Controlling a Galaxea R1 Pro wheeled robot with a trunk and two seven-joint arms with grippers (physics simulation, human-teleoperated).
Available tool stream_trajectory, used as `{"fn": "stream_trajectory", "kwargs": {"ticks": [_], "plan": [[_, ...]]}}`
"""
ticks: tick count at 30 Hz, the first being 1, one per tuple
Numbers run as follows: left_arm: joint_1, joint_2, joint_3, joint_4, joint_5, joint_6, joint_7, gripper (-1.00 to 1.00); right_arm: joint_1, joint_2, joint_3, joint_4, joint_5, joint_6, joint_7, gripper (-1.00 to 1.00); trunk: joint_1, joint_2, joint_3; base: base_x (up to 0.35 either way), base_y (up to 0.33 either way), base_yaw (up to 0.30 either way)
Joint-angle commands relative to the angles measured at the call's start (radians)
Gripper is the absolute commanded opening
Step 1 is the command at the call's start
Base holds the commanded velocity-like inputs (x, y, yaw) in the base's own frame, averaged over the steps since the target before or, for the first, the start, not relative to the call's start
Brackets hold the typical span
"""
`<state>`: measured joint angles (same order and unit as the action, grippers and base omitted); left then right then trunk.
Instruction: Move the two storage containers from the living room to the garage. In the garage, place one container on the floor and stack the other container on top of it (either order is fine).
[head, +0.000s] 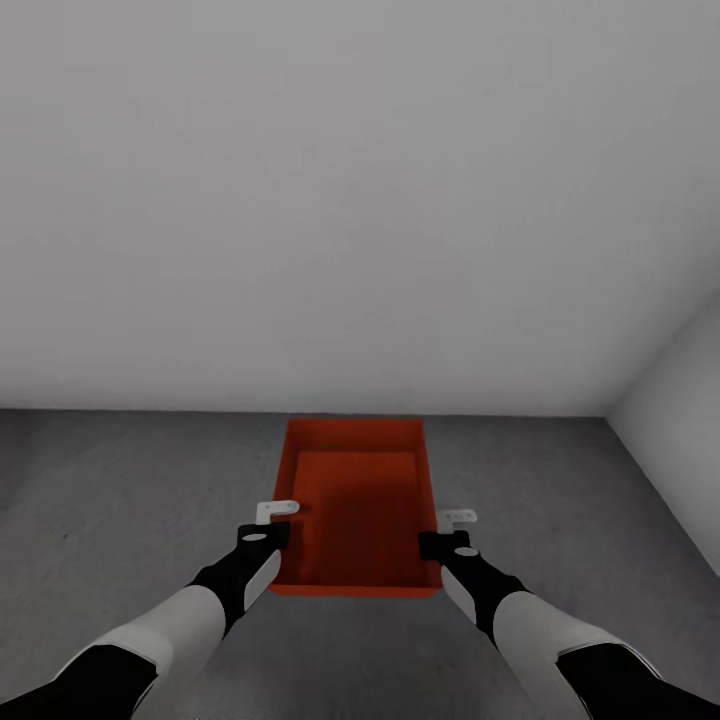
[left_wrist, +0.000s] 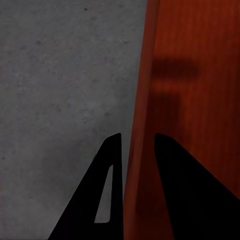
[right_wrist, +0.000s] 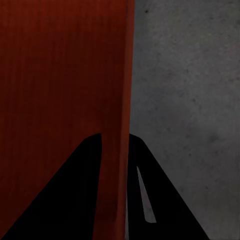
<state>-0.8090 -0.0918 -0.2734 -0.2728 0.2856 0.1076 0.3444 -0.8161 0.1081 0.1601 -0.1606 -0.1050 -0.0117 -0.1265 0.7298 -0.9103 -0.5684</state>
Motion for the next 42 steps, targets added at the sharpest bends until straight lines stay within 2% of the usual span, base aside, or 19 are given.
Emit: {"fn": "stream_trajectory", "kwargs": {"ticks": [1,42], "plan": [[-0.001,0.000,0.018,-0.019,-0.019,-0.004,0.011,-1.00,0.000,0.001,0.002,0.003,-0.022,-0.001,-0.005,-1.00,0.000,-0.001,-0.003,0.000,0.000,0.000],[-0.001,0.000,0.019,-0.019,-0.019,-0.004,0.011,-1.00,0.000,0.002,0.002,0.003,-0.022,-0.001,-0.005,-1.00,0.000,-0.001,-0.068,0.000,0.000,0.000]]}}
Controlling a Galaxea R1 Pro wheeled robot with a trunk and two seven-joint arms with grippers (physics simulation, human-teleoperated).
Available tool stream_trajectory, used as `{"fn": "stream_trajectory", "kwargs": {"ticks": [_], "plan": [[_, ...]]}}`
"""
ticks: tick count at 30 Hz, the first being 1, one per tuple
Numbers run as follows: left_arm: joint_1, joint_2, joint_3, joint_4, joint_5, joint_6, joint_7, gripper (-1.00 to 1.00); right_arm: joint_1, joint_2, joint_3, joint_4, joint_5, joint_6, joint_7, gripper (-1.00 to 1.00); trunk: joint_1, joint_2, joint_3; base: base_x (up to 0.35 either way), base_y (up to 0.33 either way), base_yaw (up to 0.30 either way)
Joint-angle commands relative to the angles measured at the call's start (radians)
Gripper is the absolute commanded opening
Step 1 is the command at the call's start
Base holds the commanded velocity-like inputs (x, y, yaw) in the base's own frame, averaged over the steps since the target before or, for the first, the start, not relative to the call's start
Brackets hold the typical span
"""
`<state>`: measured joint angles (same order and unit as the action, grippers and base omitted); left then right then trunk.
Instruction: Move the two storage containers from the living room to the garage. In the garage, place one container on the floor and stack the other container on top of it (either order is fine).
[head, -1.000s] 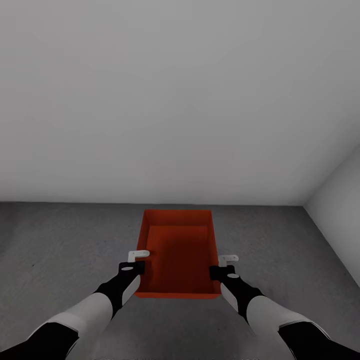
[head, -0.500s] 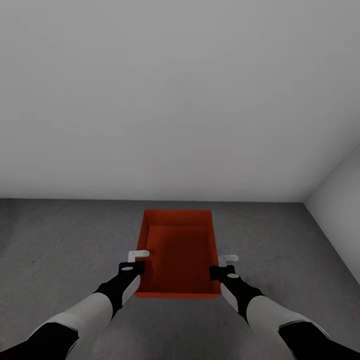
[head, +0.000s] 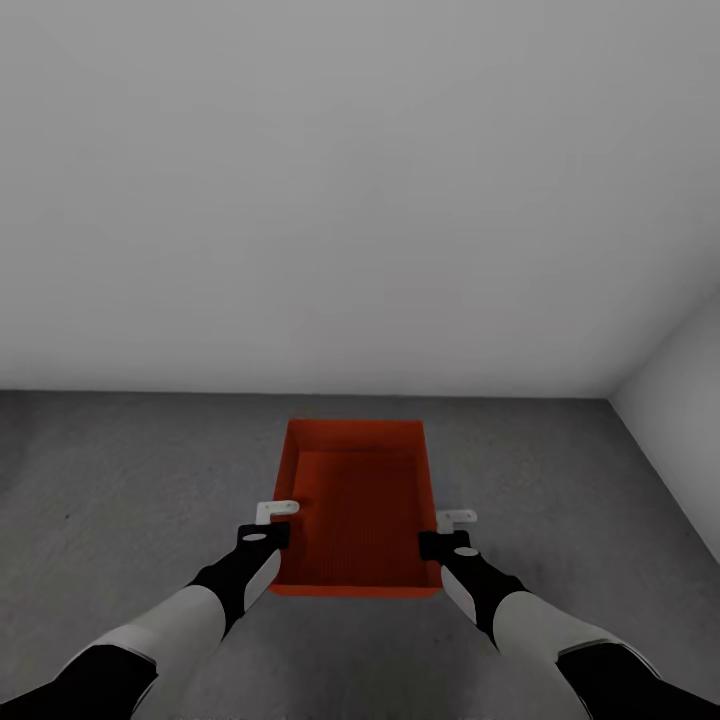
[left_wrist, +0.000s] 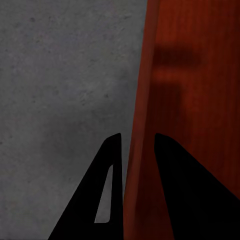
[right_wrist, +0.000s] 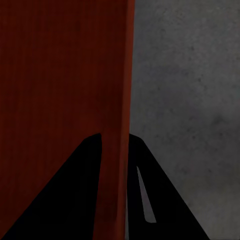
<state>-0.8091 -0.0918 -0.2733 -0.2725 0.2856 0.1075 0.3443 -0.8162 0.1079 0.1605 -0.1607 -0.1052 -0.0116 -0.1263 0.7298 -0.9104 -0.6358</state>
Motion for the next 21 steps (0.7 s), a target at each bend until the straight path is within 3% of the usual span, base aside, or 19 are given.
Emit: {"fn": "stream_trajectory", "kwargs": {"ticks": [1,21], "plan": [[-0.001,0.000,0.019,-0.019,-0.019,-0.004,0.012,-1.00,0.000,0.002,0.002,0.003,-0.022,-0.001,-0.006,-1.00,0.000,-0.001,-0.002,0.000,0.000,0.000],[0.000,-0.001,0.017,-0.016,-0.019,-0.003,0.012,-1.00,0.000,0.001,0.002,0.003,-0.022,0.000,-0.007,-1.00,0.000,-0.001,-0.034,0.000,0.000,0.000]]}}
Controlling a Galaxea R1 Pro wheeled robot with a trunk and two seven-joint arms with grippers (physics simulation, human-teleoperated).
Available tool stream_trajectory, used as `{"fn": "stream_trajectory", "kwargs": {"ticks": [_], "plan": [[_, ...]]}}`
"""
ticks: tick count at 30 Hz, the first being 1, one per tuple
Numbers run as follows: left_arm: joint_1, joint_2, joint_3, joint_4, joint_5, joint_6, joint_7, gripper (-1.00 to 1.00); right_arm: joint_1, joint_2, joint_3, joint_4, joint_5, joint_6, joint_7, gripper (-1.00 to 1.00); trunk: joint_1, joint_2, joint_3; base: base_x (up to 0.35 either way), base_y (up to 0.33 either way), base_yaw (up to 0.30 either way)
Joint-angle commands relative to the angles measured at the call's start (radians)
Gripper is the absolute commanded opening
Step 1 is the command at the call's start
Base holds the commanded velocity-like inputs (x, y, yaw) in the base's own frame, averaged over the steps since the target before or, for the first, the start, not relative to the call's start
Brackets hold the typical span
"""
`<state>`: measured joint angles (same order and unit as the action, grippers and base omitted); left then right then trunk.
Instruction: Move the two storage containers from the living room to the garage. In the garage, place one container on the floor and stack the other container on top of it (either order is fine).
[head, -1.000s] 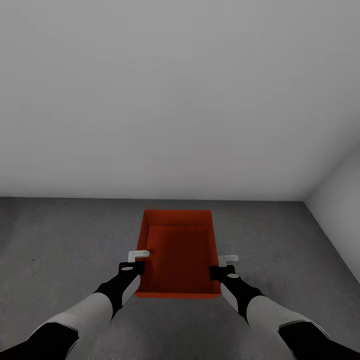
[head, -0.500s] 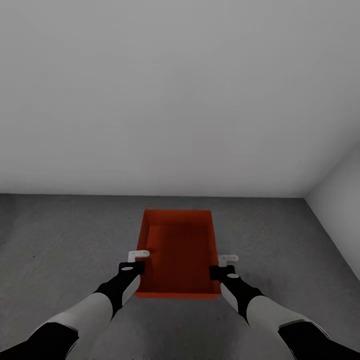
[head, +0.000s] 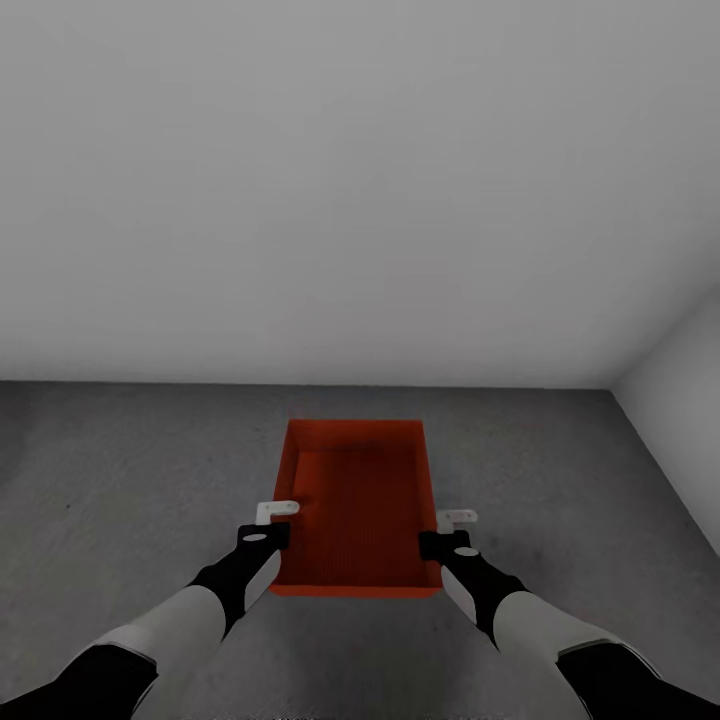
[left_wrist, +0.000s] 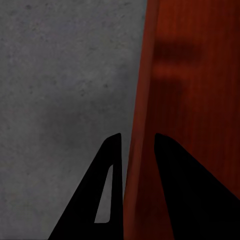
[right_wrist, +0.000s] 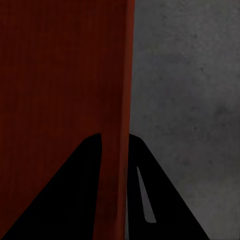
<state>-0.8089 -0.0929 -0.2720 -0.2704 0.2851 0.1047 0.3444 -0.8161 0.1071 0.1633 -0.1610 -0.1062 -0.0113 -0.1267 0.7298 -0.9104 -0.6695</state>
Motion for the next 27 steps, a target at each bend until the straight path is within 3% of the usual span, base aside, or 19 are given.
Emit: {"fn": "stream_trajectory", "kwargs": {"ticks": [1,27], "plan": [[0.000,0.000,0.016,-0.019,-0.018,0.000,0.011,-1.00,0.000,0.002,-0.001,0.003,-0.021,-0.001,-0.007,-1.00,0.000,-0.001,-0.002,0.000,0.000,0.000],[-0.001,0.001,0.016,-0.022,-0.018,-0.001,0.012,-1.00,0.000,0.002,-0.001,0.003,-0.021,0.000,-0.005,-1.00,0.000,-0.001,-0.044,0.000,0.000,0.000]]}}
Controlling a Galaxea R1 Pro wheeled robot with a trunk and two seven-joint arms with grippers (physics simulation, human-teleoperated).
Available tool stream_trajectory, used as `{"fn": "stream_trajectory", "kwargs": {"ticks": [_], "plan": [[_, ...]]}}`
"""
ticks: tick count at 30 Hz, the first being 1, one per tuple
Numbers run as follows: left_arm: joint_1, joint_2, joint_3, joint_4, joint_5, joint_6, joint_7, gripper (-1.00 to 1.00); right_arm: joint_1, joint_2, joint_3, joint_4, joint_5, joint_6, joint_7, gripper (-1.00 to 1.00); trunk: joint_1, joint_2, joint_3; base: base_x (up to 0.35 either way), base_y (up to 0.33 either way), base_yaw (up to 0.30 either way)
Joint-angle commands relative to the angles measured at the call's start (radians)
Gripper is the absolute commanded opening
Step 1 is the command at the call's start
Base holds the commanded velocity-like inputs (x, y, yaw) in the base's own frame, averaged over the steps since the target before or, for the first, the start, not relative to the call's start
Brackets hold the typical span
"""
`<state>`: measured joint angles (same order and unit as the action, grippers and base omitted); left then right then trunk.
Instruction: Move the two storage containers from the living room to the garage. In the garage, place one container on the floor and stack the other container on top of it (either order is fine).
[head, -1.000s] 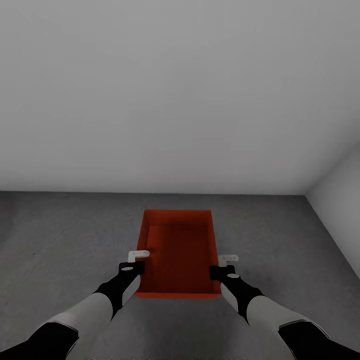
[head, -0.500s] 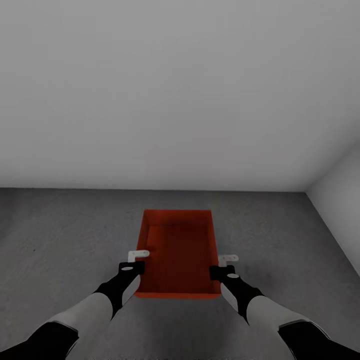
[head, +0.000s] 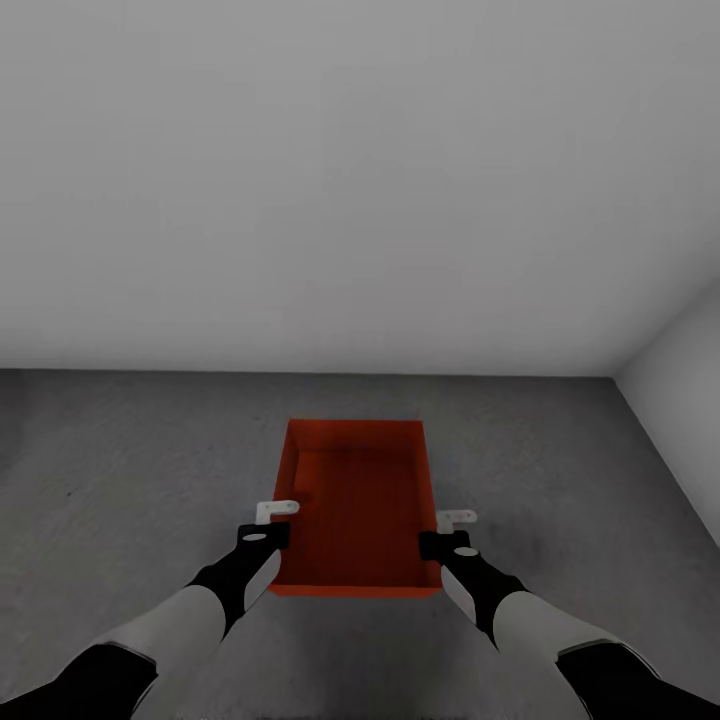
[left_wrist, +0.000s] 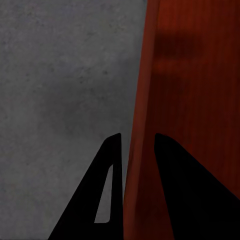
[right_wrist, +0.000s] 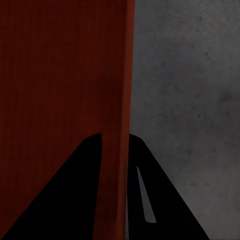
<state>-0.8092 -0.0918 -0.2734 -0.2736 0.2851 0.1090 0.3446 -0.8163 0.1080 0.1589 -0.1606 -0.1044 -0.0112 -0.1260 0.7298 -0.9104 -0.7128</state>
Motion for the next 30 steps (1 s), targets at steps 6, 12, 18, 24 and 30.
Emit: {"fn": "stream_trajectory", "kwargs": {"ticks": [6,12,18,24,30], "plan": [[0.000,0.000,0.017,-0.019,-0.018,-0.005,0.012,-1.00,0.000,0.001,0.004,0.003,-0.023,0.000,-0.004,-1.00,0.000,-0.001,-0.010,0.000,0.000,0.000],[-0.001,0.000,0.018,-0.019,-0.018,-0.005,0.011,-1.00,0.000,0.001,0.004,0.003,-0.023,0.000,-0.005,-1.00,0.000,-0.001,-0.020,0.000,0.000,0.000],[-0.001,0.000,0.018,-0.019,-0.018,-0.005,0.012,-1.00,0.000,0.001,0.004,0.003,-0.023,0.000,-0.005,-1.00,0.000,-0.001,-0.030,0.000,0.000,0.000],[-0.001,0.000,0.018,-0.019,-0.018,-0.005,0.012,-1.00,0.000,0.001,0.004,0.003,-0.023,0.000,-0.004,-1.00,0.000,-0.001,-0.037,0.000,0.000,0.000],[-0.001,0.000,0.018,-0.019,-0.018,-0.005,0.012,-1.00,0.000,0.001,0.004,0.003,-0.023,0.000,-0.004,-1.00,0.000,-0.001,-0.037,0.000,0.000,0.000]]}}
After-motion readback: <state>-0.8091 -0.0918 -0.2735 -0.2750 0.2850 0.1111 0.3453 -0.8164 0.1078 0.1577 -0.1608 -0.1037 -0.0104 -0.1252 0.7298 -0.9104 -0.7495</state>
